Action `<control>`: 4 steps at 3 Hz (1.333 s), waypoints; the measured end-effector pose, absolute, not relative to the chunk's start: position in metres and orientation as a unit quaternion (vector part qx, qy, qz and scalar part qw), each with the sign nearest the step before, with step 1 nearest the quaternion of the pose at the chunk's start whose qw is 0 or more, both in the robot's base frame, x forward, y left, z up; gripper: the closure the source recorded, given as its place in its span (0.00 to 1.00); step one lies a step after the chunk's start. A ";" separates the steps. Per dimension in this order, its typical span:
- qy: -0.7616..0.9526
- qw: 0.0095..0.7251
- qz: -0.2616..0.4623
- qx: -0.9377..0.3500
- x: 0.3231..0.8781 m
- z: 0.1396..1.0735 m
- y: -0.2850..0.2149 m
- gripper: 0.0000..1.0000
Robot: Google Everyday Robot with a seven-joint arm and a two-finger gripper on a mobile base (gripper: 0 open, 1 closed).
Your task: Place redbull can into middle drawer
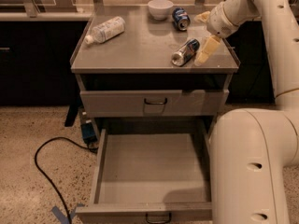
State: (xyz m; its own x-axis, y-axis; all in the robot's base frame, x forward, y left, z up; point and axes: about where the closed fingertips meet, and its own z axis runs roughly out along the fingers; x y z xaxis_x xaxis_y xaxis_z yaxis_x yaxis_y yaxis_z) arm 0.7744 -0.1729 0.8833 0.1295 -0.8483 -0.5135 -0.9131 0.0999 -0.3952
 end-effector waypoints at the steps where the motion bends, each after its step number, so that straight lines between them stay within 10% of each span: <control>1: 0.613 0.342 0.053 -0.710 0.773 0.887 -0.146 0.00; 4: 0.598 0.259 0.008 -0.759 0.773 0.879 -0.128 0.00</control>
Offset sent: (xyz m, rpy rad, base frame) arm 0.0490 0.0260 0.0396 -0.1818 0.0425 0.3136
